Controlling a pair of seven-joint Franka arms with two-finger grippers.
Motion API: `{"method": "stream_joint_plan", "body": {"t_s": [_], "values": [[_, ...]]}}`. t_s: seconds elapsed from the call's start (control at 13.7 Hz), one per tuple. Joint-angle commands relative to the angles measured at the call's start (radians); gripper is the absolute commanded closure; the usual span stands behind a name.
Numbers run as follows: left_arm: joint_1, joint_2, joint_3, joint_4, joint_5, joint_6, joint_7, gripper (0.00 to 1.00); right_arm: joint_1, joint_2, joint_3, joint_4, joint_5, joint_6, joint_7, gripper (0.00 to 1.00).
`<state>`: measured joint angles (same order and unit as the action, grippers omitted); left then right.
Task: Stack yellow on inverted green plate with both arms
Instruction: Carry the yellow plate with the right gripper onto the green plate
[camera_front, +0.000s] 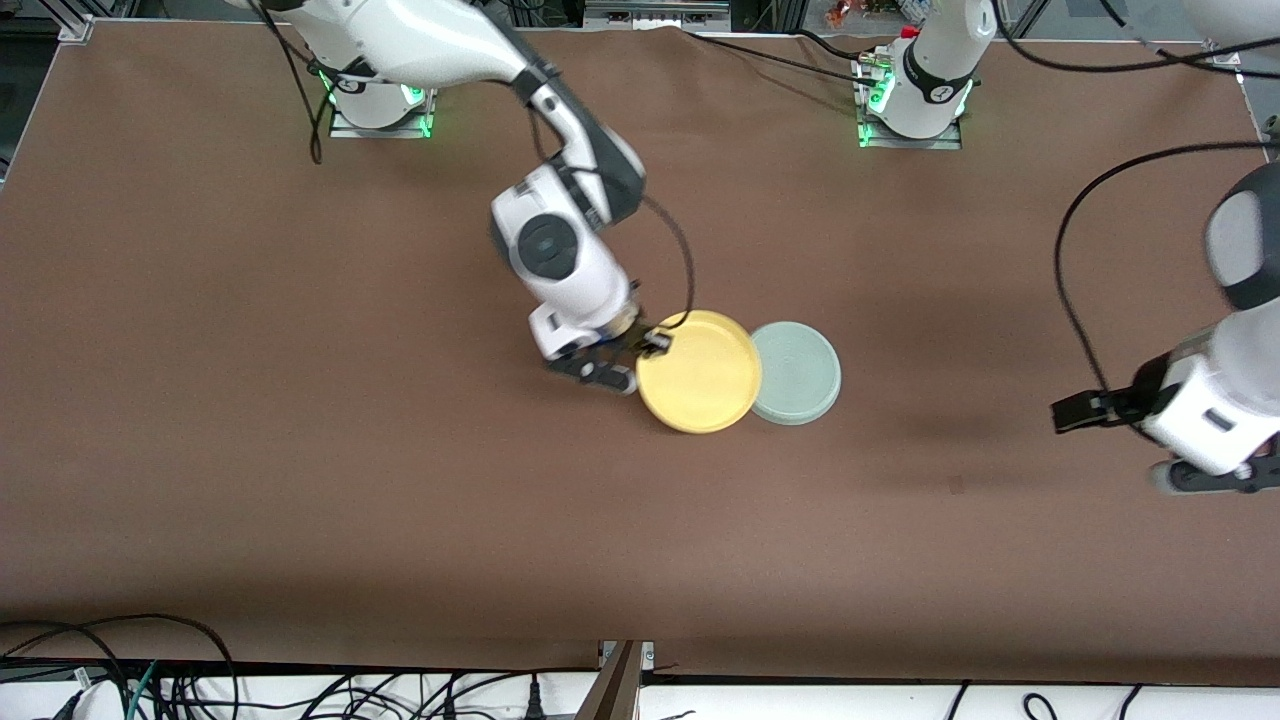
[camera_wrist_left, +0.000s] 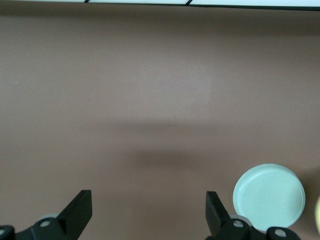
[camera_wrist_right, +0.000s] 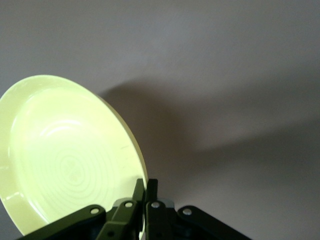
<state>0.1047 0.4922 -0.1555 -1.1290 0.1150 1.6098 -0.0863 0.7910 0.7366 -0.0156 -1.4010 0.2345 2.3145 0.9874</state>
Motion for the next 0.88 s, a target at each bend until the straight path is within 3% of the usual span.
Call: {"method": "stream_joint_plan", "body": {"t_s": [0.0,0.07,0.22,0.36,0.44,0.66,0.8], "values": [[0.026,-0.098,-0.009,-0.04,-0.028,-0.091,0.059,0.0,0.108,0.064,-0.02,0.007,-0.104,0.103,0.192,1.0],[0.026,-0.137,-0.004,-0.067,-0.028,-0.108,0.066,0.0,0.132,0.082,-0.02,0.008,-0.125,0.135,0.236,1.0],[-0.032,-0.272,0.049,-0.225,-0.032,-0.09,0.063,0.0,0.163,0.113,-0.023,0.028,-0.133,0.161,0.284,1.0],[-0.117,-0.413,0.157,-0.45,-0.057,0.077,0.066,0.0,0.165,0.139,-0.023,0.08,-0.133,0.161,0.312,1.0],[-0.131,-0.466,0.165,-0.539,-0.057,0.152,0.059,0.0,0.165,0.154,-0.023,0.109,-0.133,0.161,0.329,1.0],[-0.134,-0.491,0.166,-0.58,-0.046,0.179,0.065,0.0,0.163,0.176,-0.023,0.164,-0.132,0.163,0.353,1.0],[-0.126,-0.492,0.162,-0.568,-0.049,0.121,0.053,0.0,0.162,0.188,-0.023,0.177,-0.13,0.195,0.361,1.0]]}}
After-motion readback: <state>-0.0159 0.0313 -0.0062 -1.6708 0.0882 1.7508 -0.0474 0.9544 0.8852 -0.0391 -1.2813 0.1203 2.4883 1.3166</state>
